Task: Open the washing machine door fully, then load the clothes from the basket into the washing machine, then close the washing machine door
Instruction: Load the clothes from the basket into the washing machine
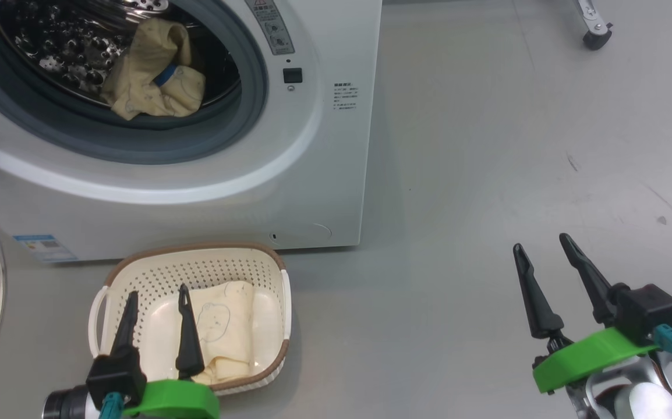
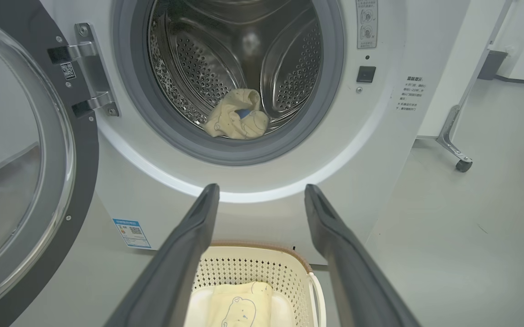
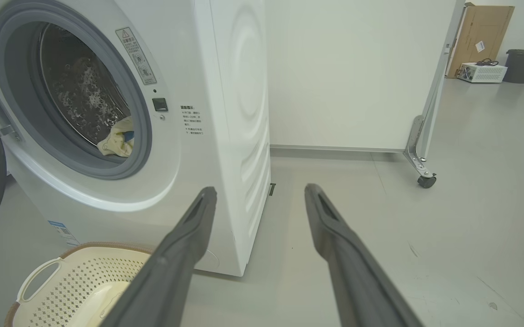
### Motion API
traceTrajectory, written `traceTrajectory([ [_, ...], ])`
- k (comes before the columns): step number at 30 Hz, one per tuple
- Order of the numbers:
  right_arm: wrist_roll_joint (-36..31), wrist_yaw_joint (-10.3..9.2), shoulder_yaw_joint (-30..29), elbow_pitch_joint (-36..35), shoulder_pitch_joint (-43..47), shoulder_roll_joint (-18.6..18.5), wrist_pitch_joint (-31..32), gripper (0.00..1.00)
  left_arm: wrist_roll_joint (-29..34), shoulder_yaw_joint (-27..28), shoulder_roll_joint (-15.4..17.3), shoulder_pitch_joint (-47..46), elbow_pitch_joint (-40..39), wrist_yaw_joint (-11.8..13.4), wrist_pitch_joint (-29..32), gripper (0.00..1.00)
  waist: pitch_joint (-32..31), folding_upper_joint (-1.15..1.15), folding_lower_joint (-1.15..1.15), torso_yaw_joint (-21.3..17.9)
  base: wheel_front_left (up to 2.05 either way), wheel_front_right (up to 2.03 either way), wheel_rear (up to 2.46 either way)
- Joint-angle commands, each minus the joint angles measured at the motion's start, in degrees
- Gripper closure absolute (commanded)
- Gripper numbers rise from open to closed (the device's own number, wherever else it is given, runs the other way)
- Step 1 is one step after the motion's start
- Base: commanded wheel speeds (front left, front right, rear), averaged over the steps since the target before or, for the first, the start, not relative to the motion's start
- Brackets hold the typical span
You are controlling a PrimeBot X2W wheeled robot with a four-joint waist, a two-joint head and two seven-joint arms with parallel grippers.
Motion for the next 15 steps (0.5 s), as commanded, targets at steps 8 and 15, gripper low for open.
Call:
traceTrajectory([
  [8, 0.2, 0.24, 0.9, -2.4, -0.5, -0.5, 0.2, 0.0, 1.1, 2.7, -0.4, -1.2, -1.6, -0.8, -0.6, 0.0, 0.2, 0.0, 0.0, 0.5, 0.0, 0.0, 0.0],
  [15, 0.3, 0.24, 1.2, -2.6, -1.2, -0.5, 0.1, 0.0, 0.9, 2.6, -0.7, -3.1, 0.4, -1.8, -0.5, 0.0, 1.6, 0.0, 0.0, 0.9, 0.0, 0.0, 0.0],
])
